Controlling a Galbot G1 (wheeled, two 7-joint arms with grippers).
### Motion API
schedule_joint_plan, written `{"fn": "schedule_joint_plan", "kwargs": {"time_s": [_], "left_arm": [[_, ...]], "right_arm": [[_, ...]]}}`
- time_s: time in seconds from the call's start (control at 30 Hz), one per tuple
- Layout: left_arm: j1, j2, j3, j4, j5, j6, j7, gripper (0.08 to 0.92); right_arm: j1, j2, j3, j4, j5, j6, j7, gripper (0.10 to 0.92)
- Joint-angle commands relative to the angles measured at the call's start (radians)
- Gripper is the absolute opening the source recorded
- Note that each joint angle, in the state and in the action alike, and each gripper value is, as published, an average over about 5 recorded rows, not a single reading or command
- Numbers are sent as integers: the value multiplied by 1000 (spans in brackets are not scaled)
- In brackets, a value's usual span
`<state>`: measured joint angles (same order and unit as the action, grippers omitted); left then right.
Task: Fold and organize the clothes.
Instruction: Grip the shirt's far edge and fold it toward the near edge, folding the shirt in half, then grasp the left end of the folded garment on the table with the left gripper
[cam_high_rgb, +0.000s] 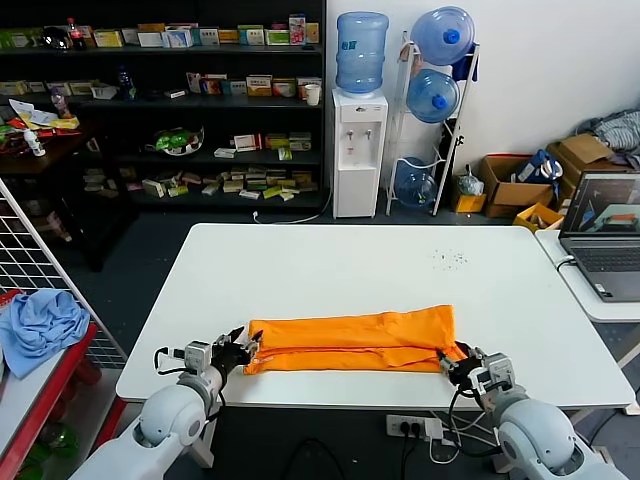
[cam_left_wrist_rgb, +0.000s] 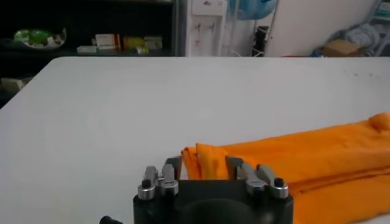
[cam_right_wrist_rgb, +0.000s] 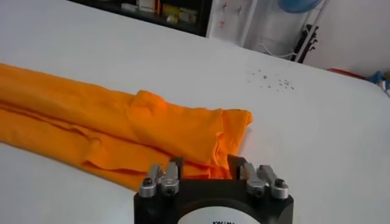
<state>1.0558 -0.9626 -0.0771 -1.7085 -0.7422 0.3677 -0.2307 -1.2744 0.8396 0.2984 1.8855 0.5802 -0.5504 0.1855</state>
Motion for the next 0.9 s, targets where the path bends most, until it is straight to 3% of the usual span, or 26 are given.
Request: {"fn": "schedule_joint_plan", "kwargs": {"time_s": [0.03,0.2,0.3,0.9], "left_arm": [[-16,-23,-7,58,-90,24,-29,625],[-18,-35,-8,67,-117,54,-28,758],[-16,-43,-4,62,-119,66,-26,760],[-11,-36,-9,36,-91,73,18,253]], "right_arm": [[-18,-3,0,24,16,-6,16,652],[-12,-3,-4,31,23,-14,19,787],[-3,-5,-7,35,28,-17,22,818],[17,8,-2,33,24,12,31,823]]}}
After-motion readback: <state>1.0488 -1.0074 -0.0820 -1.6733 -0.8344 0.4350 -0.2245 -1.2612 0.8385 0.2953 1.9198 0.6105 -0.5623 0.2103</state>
